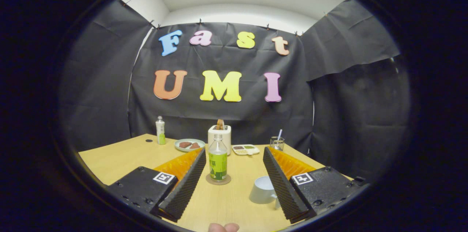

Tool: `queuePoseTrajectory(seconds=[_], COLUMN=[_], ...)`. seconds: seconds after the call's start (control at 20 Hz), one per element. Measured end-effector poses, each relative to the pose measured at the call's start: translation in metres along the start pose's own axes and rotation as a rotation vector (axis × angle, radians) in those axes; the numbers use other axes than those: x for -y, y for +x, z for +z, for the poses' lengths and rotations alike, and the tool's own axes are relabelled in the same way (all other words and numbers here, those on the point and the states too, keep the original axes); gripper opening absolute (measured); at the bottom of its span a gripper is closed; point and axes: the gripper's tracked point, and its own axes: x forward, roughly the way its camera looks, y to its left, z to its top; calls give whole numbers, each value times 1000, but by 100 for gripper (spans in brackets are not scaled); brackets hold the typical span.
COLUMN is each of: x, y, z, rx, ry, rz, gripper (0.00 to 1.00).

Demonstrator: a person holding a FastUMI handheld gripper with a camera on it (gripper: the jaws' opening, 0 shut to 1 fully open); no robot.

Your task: Take the bottle from table, then pour the juice into the cup, finally place the bottle on the coaster

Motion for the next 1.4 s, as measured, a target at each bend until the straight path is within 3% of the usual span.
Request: queuePoseTrajectory(seconds=[0.4, 1.4], x=[-24, -18], y=[-14, -5], z=[6, 6], rx=[36, 50], ry=[-9, -6], rz=[59, 67], gripper=[100, 100])
